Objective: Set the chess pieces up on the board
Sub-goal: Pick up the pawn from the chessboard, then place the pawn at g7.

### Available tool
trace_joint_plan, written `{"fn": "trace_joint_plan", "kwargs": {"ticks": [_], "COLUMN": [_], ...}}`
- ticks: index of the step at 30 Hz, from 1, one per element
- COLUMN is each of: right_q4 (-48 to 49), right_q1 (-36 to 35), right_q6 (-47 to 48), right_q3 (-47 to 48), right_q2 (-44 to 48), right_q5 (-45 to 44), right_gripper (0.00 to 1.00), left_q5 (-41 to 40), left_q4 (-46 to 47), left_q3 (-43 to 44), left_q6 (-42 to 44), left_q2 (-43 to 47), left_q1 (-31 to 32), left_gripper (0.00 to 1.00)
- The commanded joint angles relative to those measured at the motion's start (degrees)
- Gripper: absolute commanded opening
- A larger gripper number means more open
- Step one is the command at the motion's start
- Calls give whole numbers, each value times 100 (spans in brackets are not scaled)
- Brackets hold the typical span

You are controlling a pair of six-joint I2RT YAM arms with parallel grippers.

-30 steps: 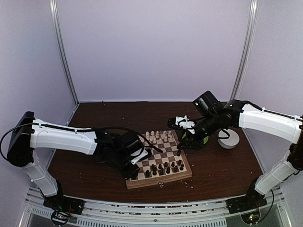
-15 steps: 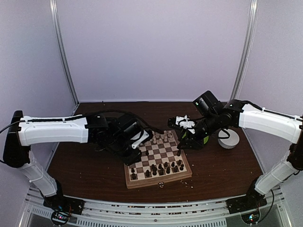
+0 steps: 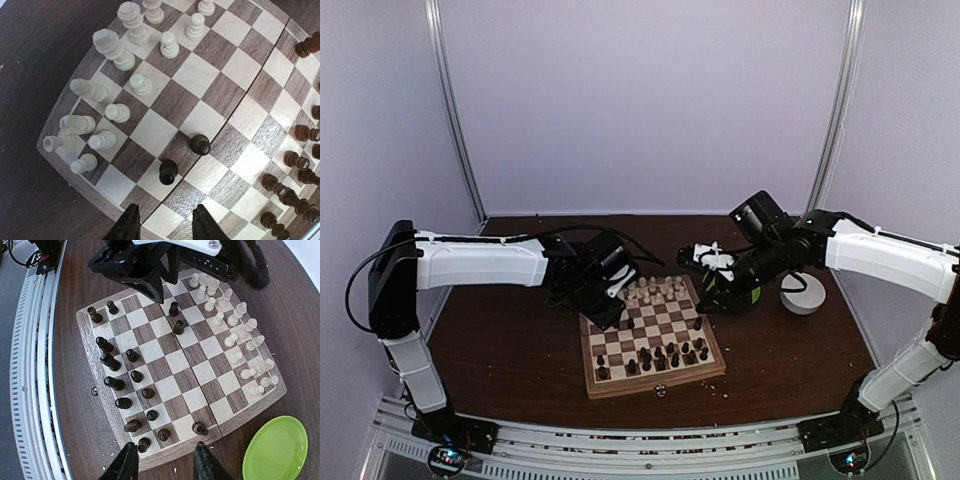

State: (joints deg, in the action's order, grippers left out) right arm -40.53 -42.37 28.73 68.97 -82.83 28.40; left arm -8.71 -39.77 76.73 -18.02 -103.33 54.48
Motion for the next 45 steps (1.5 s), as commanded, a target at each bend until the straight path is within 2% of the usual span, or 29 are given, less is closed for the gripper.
{"fn": "trace_joint_plan", "kwargs": {"ticks": [1,9,16,20,25,27,36,45], "right_q4": [4,-6,-7,-5,-13,-9,-18,-59], "right_q1": [62,71,93,97,95,106,111,106], "right_q6": [28,41,48,54,62,63,71,71], "right_q3": [-86,-90,-85,-94,-94,-89,-79,-59], "right_q2": [157,126,116,107,89,83,61,29], "right_q5": [-72,-71,-58,-38,-32,-37,-12,25], "right_gripper": [38,38,38,38,38,38,37,37], "left_q5": [299,644,616,619,710,715,1110,1465], "left_q4": [581,846,768,713,640,606,561,543], "left_q3": [-122,-87,52,52,-70,-195,-840,-932], "left_q6": [44,113,165,192,177,176,262,330], "left_q2": [-6,-322,-566,-587,-377,-199,599,515], "left_q1": [-184,-296,-341,-341,-341,-337,53,314], "left_gripper": [37,36,30,20,3,0,0,0]}}
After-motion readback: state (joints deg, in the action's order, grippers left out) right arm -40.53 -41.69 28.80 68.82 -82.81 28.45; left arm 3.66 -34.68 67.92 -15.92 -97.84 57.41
